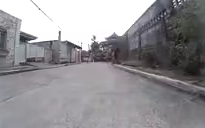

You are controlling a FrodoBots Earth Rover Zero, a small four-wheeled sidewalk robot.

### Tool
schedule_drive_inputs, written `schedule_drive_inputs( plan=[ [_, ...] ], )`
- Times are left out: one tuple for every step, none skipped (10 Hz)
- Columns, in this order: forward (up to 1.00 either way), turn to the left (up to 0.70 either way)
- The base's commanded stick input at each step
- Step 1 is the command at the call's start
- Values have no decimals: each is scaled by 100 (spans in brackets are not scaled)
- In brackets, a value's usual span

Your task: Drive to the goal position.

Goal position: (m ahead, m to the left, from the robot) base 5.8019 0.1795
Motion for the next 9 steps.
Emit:
schedule_drive_inputs(
  plan=[
    [94, 0],
    [94, 0],
    [94, 0],
    [94, 0],
    [94, 0],
    [94, 0],
    [94, 0],
    [94, 0],
    [94, 0]
  ],
)
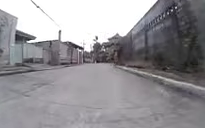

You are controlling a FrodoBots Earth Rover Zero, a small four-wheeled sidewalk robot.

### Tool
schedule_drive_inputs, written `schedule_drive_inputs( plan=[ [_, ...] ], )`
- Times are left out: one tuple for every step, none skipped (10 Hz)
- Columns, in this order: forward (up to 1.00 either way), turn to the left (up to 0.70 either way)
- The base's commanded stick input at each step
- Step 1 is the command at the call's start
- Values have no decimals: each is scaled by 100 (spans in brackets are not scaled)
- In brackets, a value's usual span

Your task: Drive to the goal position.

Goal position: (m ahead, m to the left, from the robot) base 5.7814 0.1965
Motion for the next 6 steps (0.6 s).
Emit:
schedule_drive_inputs(
  plan=[
    [94, 0],
    [94, 0],
    [94, 0],
    [94, 0],
    [94, 0],
    [94, 0]
  ],
)
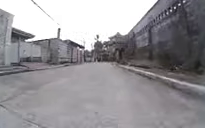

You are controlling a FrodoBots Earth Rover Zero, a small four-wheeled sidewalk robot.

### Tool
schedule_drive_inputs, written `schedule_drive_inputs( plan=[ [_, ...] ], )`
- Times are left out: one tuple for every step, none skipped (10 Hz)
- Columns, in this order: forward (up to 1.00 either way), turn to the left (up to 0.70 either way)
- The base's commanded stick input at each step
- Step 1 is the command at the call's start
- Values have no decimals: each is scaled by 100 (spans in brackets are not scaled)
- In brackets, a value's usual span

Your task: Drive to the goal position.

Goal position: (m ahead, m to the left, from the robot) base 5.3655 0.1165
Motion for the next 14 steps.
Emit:
schedule_drive_inputs(
  plan=[
    [94, 0],
    [94, -3],
    [94, -4],
    [94, -4],
    [94, -4],
    [94, -4],
    [94, -4],
    [94, -4],
    [94, -3],
    [94, -3],
    [94, -3],
    [94, -13],
    [94, -33],
    [94, -34]
  ],
)
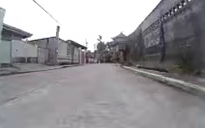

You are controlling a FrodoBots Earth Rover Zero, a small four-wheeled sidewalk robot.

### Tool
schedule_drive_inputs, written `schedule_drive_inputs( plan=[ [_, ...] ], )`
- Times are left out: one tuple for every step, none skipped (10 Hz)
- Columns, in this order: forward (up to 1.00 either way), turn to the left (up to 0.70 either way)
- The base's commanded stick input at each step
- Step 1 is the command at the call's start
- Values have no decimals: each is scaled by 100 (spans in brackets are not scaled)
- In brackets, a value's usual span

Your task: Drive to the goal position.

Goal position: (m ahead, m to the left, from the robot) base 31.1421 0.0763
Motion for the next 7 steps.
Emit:
schedule_drive_inputs(
  plan=[
    [94, -16],
    [94, -2],
    [94, -2],
    [94, -2],
    [94, -2],
    [94, -2],
    [94, -2]
  ],
)
